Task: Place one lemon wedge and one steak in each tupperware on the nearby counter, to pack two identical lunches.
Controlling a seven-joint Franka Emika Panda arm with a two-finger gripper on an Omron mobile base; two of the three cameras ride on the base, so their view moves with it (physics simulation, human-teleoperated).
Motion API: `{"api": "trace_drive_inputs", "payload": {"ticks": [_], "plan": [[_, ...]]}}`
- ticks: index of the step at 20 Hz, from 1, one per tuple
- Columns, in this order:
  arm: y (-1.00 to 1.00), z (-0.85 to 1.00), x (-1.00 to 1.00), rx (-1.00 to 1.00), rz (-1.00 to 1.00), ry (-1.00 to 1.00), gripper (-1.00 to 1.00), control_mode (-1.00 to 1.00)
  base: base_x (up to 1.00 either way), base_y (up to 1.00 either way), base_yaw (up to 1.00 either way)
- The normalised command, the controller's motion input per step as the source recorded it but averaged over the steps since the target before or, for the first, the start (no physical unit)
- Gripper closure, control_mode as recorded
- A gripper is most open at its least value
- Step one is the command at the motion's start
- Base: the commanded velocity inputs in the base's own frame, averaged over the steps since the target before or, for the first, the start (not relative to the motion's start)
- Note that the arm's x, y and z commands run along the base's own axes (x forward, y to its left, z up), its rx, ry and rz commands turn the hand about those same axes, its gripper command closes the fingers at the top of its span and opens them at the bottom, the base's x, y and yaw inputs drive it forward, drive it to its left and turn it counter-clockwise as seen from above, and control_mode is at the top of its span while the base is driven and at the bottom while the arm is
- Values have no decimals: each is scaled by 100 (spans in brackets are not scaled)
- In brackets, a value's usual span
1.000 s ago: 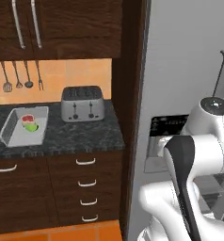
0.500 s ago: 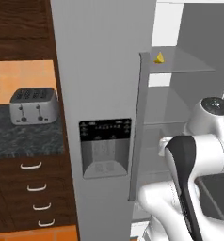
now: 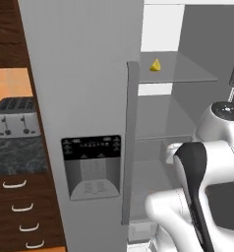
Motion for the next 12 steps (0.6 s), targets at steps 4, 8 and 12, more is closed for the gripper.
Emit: {"api": "trace_drive_inputs", "payload": {"ticks": [4,8,12], "plan": [[0,0,0,0,0,0,-100,100,53,-23,0],[-18,12,7,0,0,-2,-100,-100,4,-7,0],[-18,49,7,0,1,-13,-100,-100,0,0,0]]}}
